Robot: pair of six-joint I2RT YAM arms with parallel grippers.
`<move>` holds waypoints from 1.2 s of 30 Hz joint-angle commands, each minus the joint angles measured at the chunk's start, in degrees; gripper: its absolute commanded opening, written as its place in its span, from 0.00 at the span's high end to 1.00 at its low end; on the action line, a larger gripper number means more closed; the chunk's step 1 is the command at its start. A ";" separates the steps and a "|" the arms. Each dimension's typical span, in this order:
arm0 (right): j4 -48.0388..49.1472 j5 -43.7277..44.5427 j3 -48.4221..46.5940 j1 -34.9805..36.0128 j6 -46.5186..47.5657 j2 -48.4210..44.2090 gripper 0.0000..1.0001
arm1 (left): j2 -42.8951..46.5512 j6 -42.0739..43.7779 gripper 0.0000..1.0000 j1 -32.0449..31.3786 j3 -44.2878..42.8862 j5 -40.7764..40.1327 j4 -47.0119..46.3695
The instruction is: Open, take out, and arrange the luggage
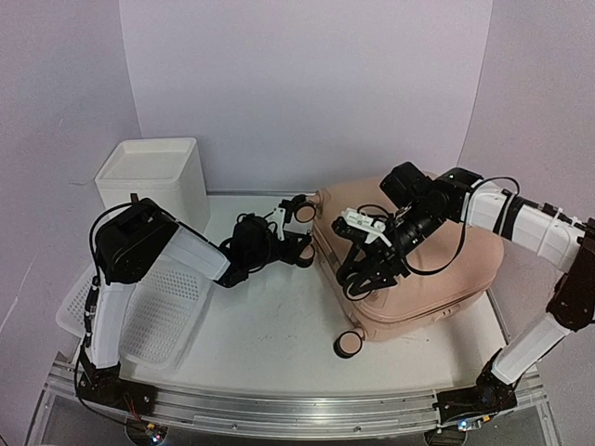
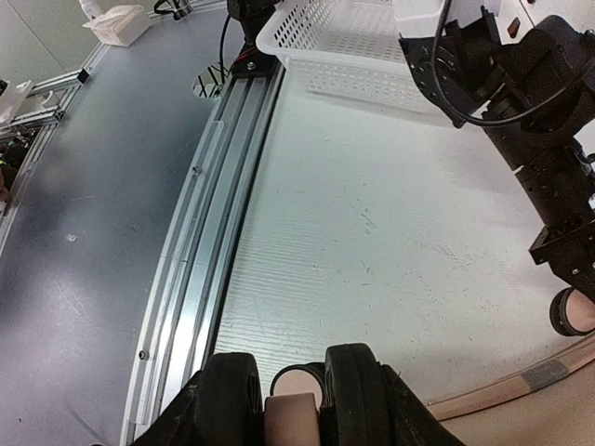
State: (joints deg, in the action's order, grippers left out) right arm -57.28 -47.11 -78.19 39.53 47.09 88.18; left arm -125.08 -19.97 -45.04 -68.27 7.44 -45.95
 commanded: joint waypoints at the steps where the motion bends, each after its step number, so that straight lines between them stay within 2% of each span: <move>1: -14.44 -6.81 0.59 -0.68 -13.95 -6.05 1.00 | -1.74 -5.58 1.00 7.67 -4.47 -5.50 -1.58; 7: -14.44 -8.03 1.05 -0.68 -13.26 -5.73 1.00 | -6.31 -8.66 1.00 10.10 -11.95 -3.67 0.94; 14: -14.46 -9.17 -1.17 -0.68 -13.43 -4.22 1.00 | -13.24 -10.82 1.00 12.65 -21.90 -5.60 3.94; 19: -12.72 -6.89 -3.07 -0.68 -16.58 -3.37 1.00 | -11.76 -8.27 0.98 12.96 -23.59 -3.22 6.03; 21: -8.15 -5.16 -3.61 -0.66 -21.53 -3.00 1.00 | -8.11 -7.68 0.88 12.76 -20.34 -1.19 6.39; 24: -1.17 2.32 -4.98 -0.68 -31.23 -1.93 1.00 | -0.08 -6.10 0.67 11.76 -11.42 0.75 6.96; 26: 0.17 8.76 -8.14 -0.68 -35.43 -0.06 1.00 | 5.55 -4.94 0.57 10.55 -6.04 2.76 7.59; 29: 0.19 14.97 -16.09 -0.68 -38.89 3.53 1.00 | 14.27 -2.44 0.31 7.73 1.33 4.83 10.82; 30: 0.21 15.66 -18.47 -0.70 -39.51 4.44 1.00 | 17.19 -0.95 0.26 6.27 3.56 4.63 12.29; 33: 0.23 17.30 -23.76 -0.77 -39.60 6.38 1.00 | 26.47 5.01 0.23 0.45 10.49 1.68 13.86; 36: 0.18 19.06 -29.36 -1.00 -40.07 9.14 1.00 | 32.06 9.76 0.23 -6.13 15.26 1.56 13.84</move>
State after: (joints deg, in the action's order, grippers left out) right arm -53.34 -37.36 -99.42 40.58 20.86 96.49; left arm -100.12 -18.41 -43.42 -57.32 9.17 -32.42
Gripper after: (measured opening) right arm 0.514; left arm 0.770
